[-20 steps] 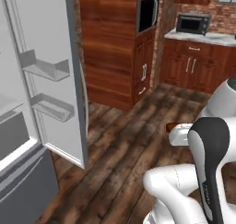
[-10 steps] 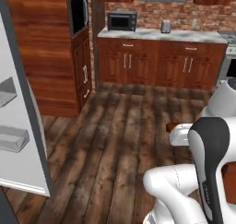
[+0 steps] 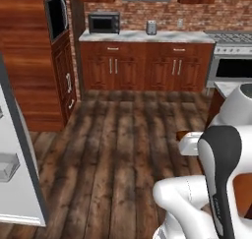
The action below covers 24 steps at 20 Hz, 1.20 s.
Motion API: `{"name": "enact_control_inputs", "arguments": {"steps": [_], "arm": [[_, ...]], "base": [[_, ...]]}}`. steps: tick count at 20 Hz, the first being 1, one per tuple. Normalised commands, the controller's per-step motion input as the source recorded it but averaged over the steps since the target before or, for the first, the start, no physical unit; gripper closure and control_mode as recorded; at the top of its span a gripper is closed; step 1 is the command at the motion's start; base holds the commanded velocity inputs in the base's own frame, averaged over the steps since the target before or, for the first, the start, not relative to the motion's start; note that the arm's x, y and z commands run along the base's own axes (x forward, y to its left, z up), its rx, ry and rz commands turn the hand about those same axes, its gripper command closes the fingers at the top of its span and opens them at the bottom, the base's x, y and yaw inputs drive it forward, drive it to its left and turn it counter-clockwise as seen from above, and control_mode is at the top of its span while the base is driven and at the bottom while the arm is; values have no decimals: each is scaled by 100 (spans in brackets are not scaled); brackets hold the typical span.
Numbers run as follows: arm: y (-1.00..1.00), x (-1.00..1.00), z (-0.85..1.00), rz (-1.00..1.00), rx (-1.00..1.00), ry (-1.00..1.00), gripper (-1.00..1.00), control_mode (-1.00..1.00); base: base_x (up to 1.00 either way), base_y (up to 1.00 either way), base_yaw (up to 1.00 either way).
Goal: Retrieve the chicken drumstick from the fridge and place it on the cutting board.
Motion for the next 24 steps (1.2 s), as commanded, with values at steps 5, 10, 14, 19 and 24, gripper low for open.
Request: {"name": "enact_control_inputs", "arguments": {"steps": [5,10,14,19,24], "arm": [[0,0,0,0,0,0,100,100],[0,0,0,0,0,0,100,100],[0,0,0,0,0,0,100,100],[0,0,0,0,0,0,100,100],[0,0,0,0,0,0,100,100]], "base": [[62,-12,0],[50,-26,-2],[76,2,-10],[81,0,-13],[70,0,-15]]}}
